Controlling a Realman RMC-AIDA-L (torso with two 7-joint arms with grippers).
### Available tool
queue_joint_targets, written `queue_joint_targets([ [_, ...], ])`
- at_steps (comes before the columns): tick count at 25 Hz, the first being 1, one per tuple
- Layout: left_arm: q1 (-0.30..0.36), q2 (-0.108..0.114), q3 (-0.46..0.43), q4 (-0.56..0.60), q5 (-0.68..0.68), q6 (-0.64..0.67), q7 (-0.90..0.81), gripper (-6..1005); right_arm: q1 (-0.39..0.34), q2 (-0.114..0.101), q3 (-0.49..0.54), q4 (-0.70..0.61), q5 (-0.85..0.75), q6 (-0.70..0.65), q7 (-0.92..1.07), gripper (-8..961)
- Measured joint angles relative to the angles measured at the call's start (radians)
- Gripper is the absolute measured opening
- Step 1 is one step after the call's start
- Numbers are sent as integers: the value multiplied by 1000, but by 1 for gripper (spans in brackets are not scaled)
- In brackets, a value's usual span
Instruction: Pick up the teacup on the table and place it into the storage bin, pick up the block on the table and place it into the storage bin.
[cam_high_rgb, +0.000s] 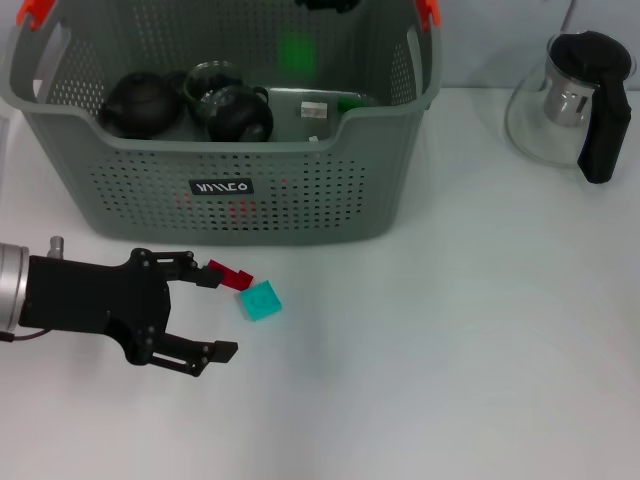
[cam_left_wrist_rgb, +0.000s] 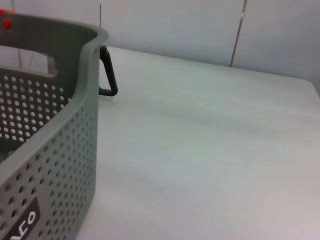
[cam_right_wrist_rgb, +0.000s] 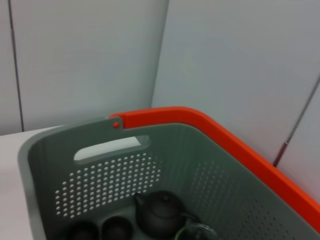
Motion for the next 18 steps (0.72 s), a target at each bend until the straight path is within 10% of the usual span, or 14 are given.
queue_joint_targets([
  [10,-8,6,-2,2,6,1,0,872,-137,5,-47,-233,109,-55,-38,574],
  [14,-10,8,-1,2,7,2,0,871,-240,3,-58,-374,186,-209,-30,855],
  [18,-10,9,-2,12,23,2,0,870,-313,4,-55,-435,190,-402,-11,912],
])
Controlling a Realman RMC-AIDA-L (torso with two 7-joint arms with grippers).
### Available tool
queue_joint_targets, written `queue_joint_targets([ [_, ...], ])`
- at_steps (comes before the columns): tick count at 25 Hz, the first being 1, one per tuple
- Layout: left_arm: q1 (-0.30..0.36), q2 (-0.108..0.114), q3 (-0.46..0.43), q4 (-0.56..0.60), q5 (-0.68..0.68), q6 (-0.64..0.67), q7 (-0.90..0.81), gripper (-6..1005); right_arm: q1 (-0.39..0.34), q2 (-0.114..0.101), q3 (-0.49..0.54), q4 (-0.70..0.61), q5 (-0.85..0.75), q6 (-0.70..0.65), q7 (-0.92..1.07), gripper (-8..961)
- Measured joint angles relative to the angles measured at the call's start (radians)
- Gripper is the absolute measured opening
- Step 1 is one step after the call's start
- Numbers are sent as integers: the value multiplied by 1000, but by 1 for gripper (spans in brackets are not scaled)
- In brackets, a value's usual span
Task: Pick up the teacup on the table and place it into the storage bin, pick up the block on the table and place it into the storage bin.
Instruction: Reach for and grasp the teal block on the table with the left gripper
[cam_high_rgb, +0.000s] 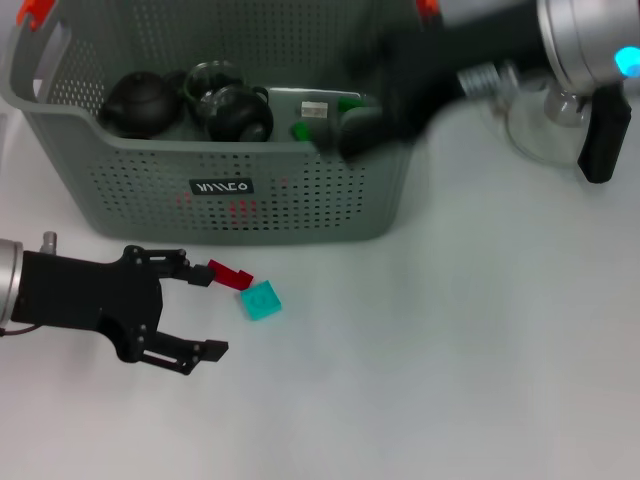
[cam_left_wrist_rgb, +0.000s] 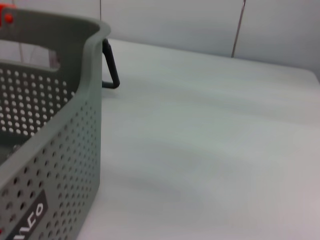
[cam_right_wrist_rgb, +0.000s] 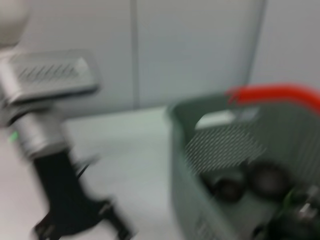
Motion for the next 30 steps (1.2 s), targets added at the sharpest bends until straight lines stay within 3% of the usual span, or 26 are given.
queue_joint_targets([
  [5,7,0,0,16,13,3,0,868,-44,-2,-6,25,-15,-162,-2,939],
  [9,7,0,0,18,14,4,0,867,-32,-2,-25,166,-17,-166,-28,938],
  [14,1,0,2,18,22,3,-1,866,48,2,-72,418,-26,-33,-101,937],
  [20,-1,0,2,16,22,2,-2,864,147,11,-213,644,-18,173,-153,932],
  [30,-1,-1,6,13,21,1,-2,861,202,15,-450,718,47,396,-185,927],
])
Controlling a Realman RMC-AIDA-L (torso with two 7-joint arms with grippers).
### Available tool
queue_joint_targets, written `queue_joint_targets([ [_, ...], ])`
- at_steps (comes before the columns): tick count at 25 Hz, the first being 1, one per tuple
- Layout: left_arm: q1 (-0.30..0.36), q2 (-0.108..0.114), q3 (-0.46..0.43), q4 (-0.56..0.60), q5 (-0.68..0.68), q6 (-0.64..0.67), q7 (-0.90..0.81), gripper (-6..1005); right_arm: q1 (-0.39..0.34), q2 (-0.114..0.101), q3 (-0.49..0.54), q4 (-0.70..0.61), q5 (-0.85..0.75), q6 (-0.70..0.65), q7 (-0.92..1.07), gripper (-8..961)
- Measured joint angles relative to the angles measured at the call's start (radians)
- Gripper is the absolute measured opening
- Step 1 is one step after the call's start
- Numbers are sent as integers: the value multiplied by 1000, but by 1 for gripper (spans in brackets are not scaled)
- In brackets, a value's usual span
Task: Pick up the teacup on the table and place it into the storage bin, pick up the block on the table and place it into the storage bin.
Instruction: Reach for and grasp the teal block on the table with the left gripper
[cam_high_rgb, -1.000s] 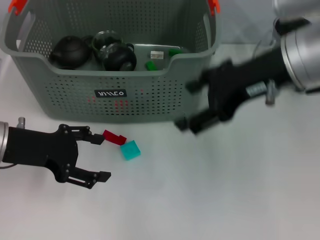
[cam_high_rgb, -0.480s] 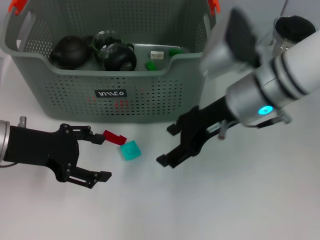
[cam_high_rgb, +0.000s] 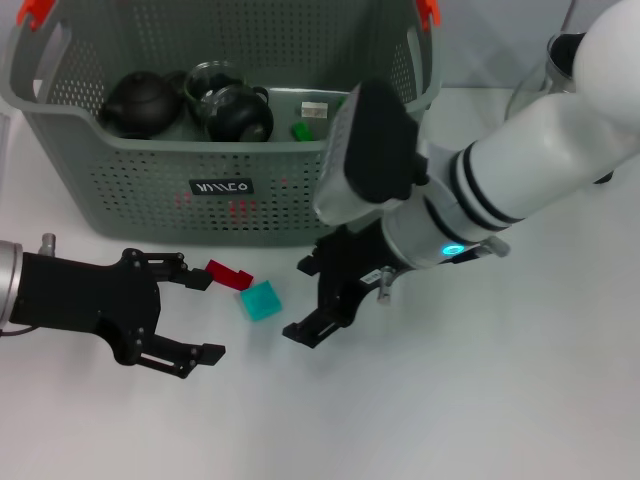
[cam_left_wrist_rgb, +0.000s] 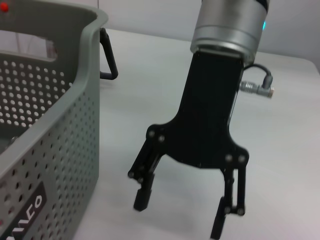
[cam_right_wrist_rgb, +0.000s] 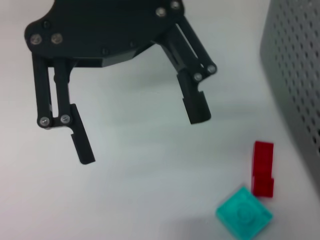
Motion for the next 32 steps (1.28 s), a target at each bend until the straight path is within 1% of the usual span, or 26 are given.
queue_joint_targets([
  [4,0,-2,-4,-2,-5,2,0,860,7,0,-79,5,32,87,-13,927],
  [7,0,-4,-5,-4,-7,0,0,859,8,0,-108,6,45,115,-13,927],
  [10,1,-5,-5,-4,-4,-4,0,858,3,-3,-107,-2,47,98,-8,927],
  [13,1,-1,-6,-1,1,-1,0,857,-6,-11,-65,-14,41,28,-6,927],
  [18,-1,6,-7,14,9,2,0,856,-27,-15,82,-32,0,-151,-16,927],
  [23,-3,7,-3,27,13,2,0,854,-94,-25,267,-95,-3,-318,-60,927],
  [26,-3,7,-5,29,13,3,1,854,-139,-19,418,-138,16,-434,-121,927],
  [28,-3,7,-6,29,13,2,2,853,-167,-15,495,-154,39,-492,-158,927],
  [30,-3,7,-6,30,13,2,1,852,-197,-17,557,-162,87,-538,-205,927],
  [32,-3,7,-7,34,13,2,1,852,-224,-18,596,-163,137,-571,-255,927],
])
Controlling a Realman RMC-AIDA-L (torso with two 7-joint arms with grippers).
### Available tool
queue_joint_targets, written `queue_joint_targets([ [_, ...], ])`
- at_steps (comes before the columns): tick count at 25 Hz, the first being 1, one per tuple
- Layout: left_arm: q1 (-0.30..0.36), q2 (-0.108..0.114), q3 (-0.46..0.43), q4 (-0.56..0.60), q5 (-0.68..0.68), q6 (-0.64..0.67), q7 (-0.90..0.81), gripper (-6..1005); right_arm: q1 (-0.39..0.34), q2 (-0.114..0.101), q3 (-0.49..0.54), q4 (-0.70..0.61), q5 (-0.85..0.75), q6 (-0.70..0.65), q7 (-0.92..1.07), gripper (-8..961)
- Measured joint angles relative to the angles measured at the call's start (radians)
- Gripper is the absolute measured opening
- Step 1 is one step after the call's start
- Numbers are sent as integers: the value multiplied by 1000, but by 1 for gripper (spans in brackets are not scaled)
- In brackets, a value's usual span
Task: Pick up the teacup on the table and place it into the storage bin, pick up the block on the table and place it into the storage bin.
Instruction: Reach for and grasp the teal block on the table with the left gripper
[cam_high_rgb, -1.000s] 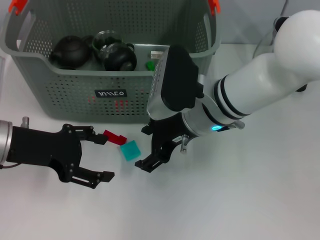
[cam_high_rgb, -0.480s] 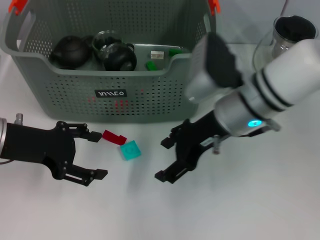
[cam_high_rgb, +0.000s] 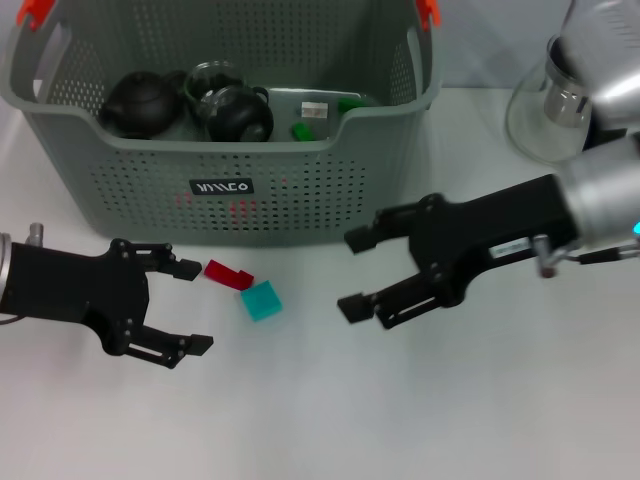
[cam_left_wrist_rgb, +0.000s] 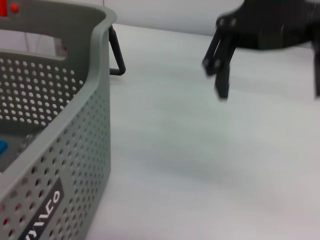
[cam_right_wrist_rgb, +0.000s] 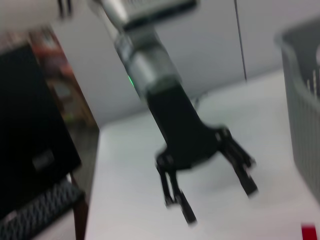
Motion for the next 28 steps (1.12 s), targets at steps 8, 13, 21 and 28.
queue_joint_targets([
  [8,-6,-7,9,2,-6,-6,-10,849,-79,0,106,-18,109,-79,-154,927],
  [13,-41,-15,74,6,4,-29,-45,848,-76,-14,116,-30,103,-108,-141,927],
  [21,-76,-21,296,82,8,-125,-165,846,-86,-24,127,-30,78,-130,-115,927],
  [28,-107,-48,459,194,87,-158,-276,844,-102,-33,132,-25,77,-135,-94,927],
])
